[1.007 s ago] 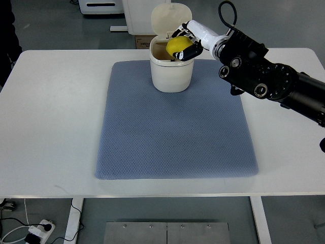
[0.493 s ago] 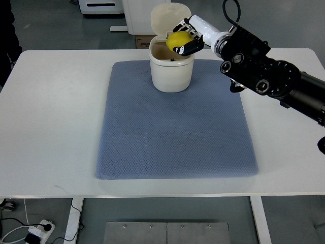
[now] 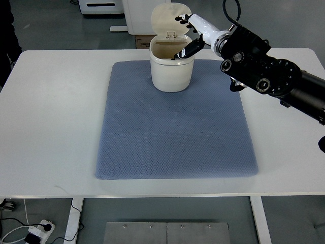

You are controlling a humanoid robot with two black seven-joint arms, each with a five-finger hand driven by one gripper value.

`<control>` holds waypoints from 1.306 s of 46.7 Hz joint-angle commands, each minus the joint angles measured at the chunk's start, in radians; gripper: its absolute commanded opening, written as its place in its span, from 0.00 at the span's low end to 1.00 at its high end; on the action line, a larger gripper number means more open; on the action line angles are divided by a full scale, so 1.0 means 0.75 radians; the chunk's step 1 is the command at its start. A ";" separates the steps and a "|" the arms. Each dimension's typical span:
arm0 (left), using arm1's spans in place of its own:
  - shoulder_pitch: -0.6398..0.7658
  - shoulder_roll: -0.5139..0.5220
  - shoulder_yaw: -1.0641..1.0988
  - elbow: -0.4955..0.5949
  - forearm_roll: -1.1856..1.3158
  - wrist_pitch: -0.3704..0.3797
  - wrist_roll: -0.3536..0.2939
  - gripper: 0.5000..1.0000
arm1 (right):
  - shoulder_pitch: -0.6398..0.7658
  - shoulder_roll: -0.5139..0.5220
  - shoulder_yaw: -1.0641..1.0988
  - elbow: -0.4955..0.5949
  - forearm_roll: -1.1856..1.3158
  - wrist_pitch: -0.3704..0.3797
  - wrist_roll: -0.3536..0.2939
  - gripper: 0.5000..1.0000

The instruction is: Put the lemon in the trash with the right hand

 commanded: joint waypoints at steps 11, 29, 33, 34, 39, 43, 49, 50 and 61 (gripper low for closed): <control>0.000 0.000 0.000 0.000 0.000 0.000 0.000 1.00 | 0.005 -0.106 0.027 0.049 0.008 0.117 0.002 0.86; 0.002 0.000 0.000 0.000 0.000 0.000 0.000 1.00 | -0.069 -0.335 0.229 0.219 0.080 0.250 0.002 0.86; 0.000 0.000 0.000 0.000 0.000 0.000 0.000 1.00 | -0.108 -0.367 0.297 0.217 0.113 0.250 0.002 0.86; 0.000 0.000 0.000 0.000 0.000 0.000 0.000 1.00 | -0.118 -0.376 0.311 0.217 0.121 0.250 0.002 0.86; 0.002 0.000 0.000 0.000 0.000 0.000 0.000 1.00 | -0.165 -0.419 0.391 0.217 0.174 0.248 0.002 0.86; 0.000 0.000 0.000 0.000 0.000 0.000 0.000 1.00 | -0.208 -0.435 0.458 0.215 0.231 0.240 0.002 0.85; 0.000 0.000 0.000 0.000 0.000 0.000 0.000 1.00 | -0.275 -0.449 0.583 0.213 0.293 0.230 0.004 0.84; 0.002 0.000 0.000 0.000 0.000 0.000 0.000 1.00 | -0.290 -0.449 0.613 0.213 0.301 0.226 0.004 0.84; 0.000 0.000 0.000 0.000 0.000 0.000 0.000 1.00 | -0.453 -0.435 0.941 0.217 0.325 0.150 0.057 0.84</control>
